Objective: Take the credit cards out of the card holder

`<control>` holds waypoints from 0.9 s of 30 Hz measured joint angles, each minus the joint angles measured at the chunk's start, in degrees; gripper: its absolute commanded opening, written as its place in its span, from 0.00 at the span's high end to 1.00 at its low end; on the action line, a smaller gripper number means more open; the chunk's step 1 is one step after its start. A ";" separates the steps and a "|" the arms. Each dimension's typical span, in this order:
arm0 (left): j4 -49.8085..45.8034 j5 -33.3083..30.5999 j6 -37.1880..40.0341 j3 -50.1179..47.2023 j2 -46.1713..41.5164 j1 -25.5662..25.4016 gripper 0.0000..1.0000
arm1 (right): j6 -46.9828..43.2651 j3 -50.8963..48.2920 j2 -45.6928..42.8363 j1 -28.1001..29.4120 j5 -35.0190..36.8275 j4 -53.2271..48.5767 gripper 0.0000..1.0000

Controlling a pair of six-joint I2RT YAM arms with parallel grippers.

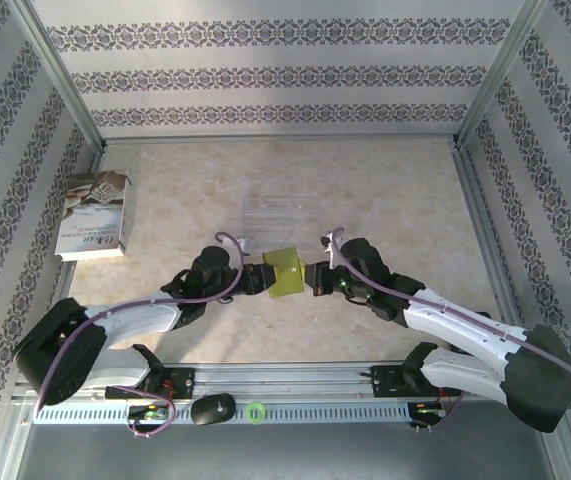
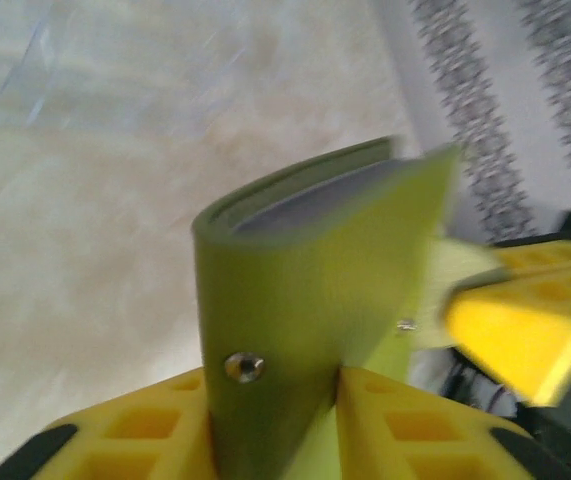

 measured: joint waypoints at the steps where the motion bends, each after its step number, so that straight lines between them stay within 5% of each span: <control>1: -0.87 -0.15 -0.15 0.02 1.14 -0.31 0.63 | -0.02 -0.33 -0.13 0.26 0.57 -0.15 1.00; 15: -16.33 -2.45 0.26 4.00 5.05 -0.57 0.59 | 0.81 1.51 3.76 5.64 8.61 -3.78 1.00; 27: -31.34 -8.20 5.35 4.13 -14.71 5.46 0.47 | 10.27 10.01 10.32 10.93 11.67 -8.85 1.00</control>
